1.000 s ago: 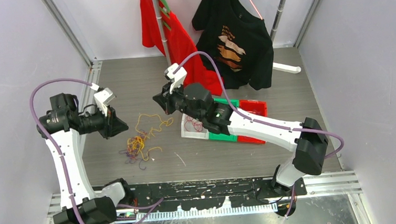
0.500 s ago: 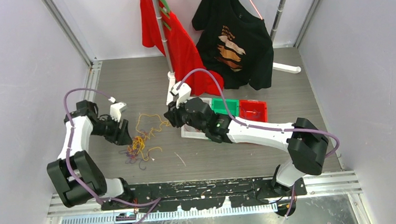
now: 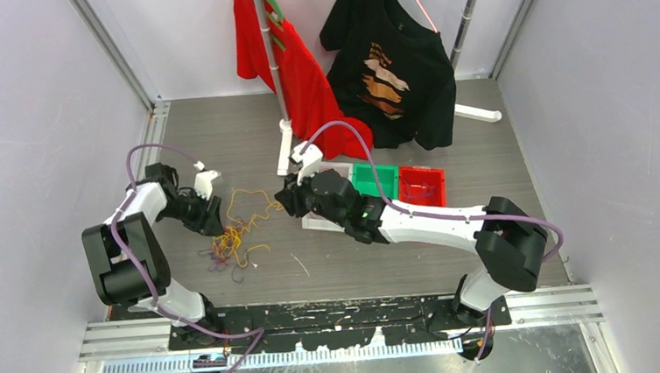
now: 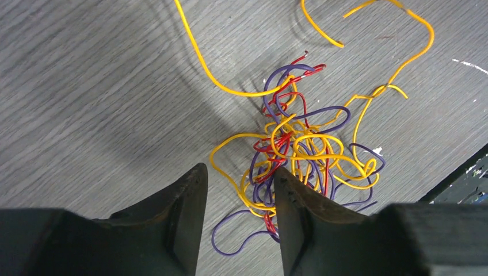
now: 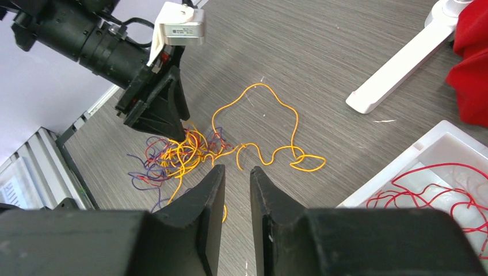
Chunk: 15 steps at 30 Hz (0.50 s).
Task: Untangle the cables
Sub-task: Untie the cable.
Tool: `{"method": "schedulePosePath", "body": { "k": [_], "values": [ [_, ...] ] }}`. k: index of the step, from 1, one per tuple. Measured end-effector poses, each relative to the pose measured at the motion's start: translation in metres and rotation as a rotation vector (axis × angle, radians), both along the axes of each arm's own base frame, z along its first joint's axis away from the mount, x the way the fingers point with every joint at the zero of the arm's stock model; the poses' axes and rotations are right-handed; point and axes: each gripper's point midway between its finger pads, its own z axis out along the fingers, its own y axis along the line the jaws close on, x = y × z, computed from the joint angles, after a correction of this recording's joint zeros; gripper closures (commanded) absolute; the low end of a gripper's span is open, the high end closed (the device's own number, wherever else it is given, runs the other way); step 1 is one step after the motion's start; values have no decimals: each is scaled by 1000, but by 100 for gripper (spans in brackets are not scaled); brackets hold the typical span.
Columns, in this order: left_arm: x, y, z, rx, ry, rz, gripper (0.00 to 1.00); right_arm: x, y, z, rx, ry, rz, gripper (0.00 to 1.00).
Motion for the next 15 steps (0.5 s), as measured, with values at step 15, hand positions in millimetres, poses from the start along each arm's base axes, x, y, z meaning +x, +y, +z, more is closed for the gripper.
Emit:
{"method": "schedulePosePath", "body": {
  "k": [15],
  "values": [
    [-3, -24, 45, -95, -29, -18, 100, -3, 6, -11, -2, 19, -7, 56]
  ]
}}
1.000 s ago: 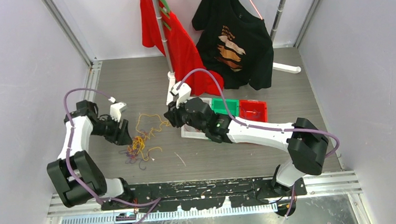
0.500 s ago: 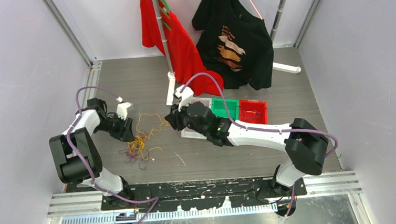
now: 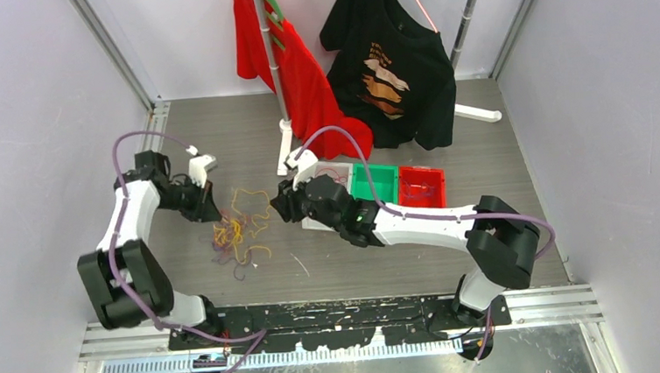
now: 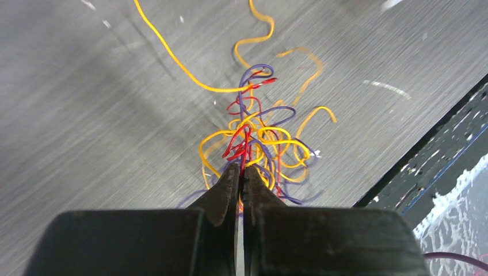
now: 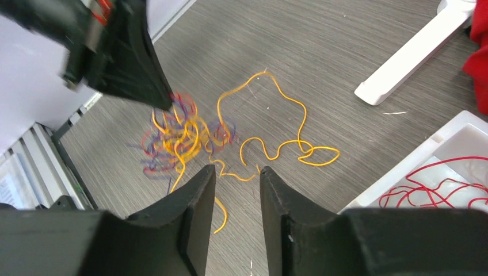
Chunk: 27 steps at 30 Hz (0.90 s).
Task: Untangle the cables
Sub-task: Untie the cable.
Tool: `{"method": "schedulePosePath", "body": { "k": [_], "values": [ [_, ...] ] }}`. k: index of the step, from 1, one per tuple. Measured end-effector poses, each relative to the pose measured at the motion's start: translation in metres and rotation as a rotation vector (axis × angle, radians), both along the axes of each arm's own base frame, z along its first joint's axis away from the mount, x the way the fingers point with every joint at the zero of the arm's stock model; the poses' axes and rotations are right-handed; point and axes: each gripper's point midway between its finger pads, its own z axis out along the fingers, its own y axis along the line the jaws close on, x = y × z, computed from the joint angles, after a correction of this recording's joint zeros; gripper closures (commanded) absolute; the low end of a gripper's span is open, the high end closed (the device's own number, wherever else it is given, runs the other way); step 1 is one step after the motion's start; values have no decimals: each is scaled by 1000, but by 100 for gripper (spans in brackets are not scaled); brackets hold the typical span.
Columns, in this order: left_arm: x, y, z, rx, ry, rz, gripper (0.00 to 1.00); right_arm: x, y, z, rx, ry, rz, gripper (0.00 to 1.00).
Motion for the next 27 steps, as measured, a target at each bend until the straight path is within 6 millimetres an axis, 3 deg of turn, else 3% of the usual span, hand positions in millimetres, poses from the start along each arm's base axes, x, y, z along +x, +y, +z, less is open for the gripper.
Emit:
{"method": "schedulePosePath", "body": {
  "k": [6, 9, 19, 27],
  "values": [
    [4, -14, 84, -58, -179, 21, 100, -14, 25, -11, -37, -15, 46, 39],
    [-6, -23, 106, -97, -195, 25, 100, -19, 40, -12, -46, -38, 74, 37],
    [-37, -45, 145, -203, -174, 41, 100, -20, 72, 17, 31, -124, 91, 34],
    [-51, -60, 159, -289, -150, 23, 100, -18, 81, 11, 52, -134, 89, 34]
  ]
}}
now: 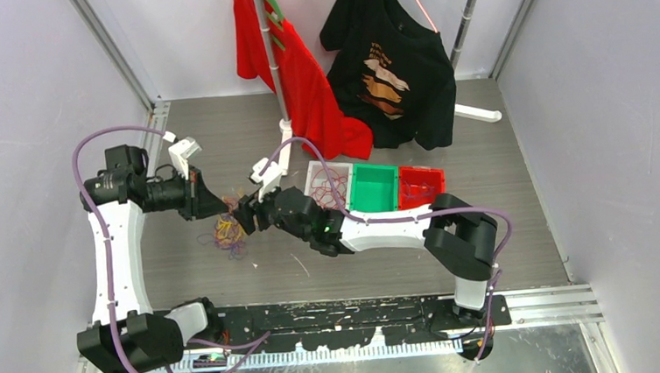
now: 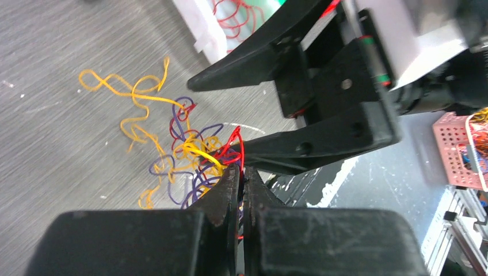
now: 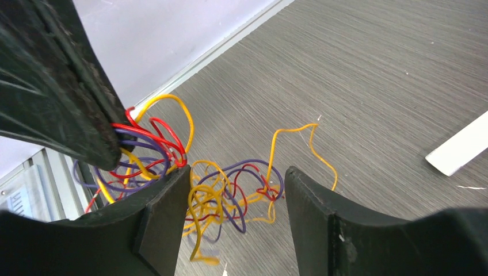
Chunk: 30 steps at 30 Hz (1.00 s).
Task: Untangle the cables
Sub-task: Untie the cable.
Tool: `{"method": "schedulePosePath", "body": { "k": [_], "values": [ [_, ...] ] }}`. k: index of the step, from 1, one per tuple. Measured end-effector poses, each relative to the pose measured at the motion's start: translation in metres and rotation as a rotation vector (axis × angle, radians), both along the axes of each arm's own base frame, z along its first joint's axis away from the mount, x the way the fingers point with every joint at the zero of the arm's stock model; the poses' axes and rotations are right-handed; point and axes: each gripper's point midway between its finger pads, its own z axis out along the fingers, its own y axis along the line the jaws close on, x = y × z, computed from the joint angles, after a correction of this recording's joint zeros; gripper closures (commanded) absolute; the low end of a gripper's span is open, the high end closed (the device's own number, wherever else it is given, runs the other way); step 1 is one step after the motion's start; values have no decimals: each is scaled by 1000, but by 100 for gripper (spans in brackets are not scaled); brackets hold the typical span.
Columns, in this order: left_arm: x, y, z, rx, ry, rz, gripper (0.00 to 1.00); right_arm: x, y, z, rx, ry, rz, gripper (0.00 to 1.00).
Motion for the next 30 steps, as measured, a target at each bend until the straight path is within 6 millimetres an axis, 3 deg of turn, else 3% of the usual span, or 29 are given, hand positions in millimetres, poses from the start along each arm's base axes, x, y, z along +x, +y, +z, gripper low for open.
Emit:
{"method": "schedulePosePath", "body": {
  "k": [4, 9, 17, 24, 30],
  "values": [
    [-3, -8, 17, -56, -12, -14, 100, -1, 3, 4, 21, -19, 17, 34],
    [-3, -13, 36, -94, -44, -29, 100, -2, 4, 9, 64, -47, 24, 47],
    [-16, -21, 55, -146, -22, -61, 100, 21, -13, 17, 94, -122, -121, 48],
    [-19, -21, 78, -125, -71, -101, 100, 40, -45, 4, 48, -184, -290, 64],
    [-14, -16, 86, -70, -138, -110, 100, 50, -66, -16, 8, -181, -353, 91]
  ]
}}
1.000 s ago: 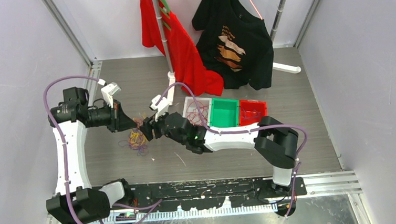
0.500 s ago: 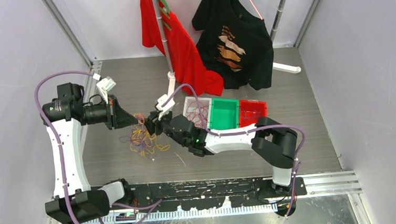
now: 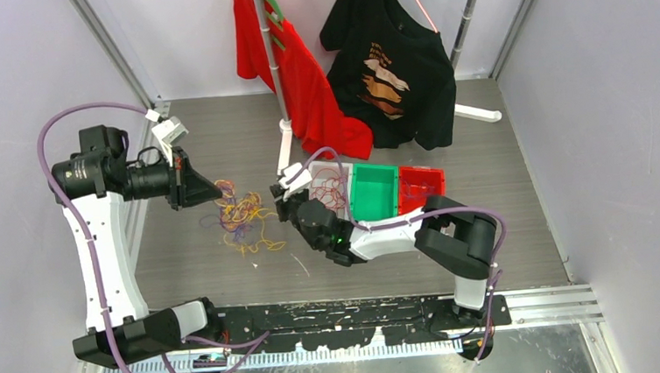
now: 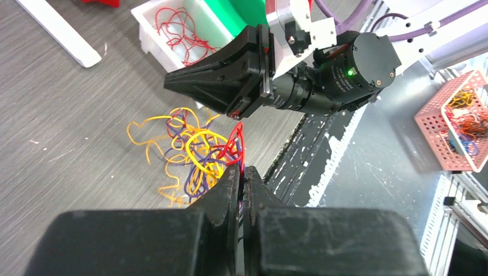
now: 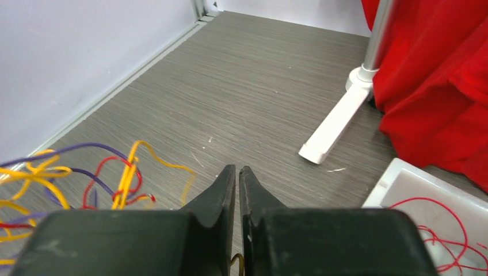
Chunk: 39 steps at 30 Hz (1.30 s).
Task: Untangle the cables
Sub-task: Untie the cable.
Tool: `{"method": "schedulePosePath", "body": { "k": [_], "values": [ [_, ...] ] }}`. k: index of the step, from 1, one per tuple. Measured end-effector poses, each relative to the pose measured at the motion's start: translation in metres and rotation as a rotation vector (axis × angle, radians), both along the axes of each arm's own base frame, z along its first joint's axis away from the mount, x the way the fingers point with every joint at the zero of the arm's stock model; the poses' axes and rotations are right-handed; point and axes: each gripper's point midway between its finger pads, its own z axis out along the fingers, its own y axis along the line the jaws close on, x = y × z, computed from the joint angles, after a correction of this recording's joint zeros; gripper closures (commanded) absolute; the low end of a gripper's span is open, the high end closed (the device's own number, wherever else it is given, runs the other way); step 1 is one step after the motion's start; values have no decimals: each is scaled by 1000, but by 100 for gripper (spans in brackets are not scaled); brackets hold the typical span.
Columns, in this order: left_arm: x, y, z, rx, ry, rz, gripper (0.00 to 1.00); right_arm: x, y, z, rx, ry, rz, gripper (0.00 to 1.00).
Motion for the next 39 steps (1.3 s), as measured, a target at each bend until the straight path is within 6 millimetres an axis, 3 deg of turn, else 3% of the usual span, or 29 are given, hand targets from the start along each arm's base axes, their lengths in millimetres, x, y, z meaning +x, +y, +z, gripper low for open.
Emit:
{"method": "schedulePosePath", "body": {
  "k": [4, 7, 14, 21, 31, 36, 39],
  "values": [
    [-1, 6, 0, 57, -19, 24, 100, -1, -13, -7, -16, 9, -16, 95],
    [-5, 12, 1, 115, -52, 46, 100, -5, -28, -1, -10, 6, -25, 94],
    [-10, 18, 3, 186, -109, 69, 100, -18, -42, 44, 57, -18, 18, 92],
    [8, 43, -26, 316, -96, 141, 100, -34, -65, 83, 135, -25, 49, 93],
    [26, 56, -24, 366, -139, 210, 100, -50, -81, 77, 147, 35, 88, 97],
    [30, 64, -36, 409, -133, 232, 100, -63, -104, 95, 292, 43, 132, 75],
    [29, 62, -39, 394, -117, 216, 100, -72, -101, 114, 369, 38, 203, 63]
  ]
}}
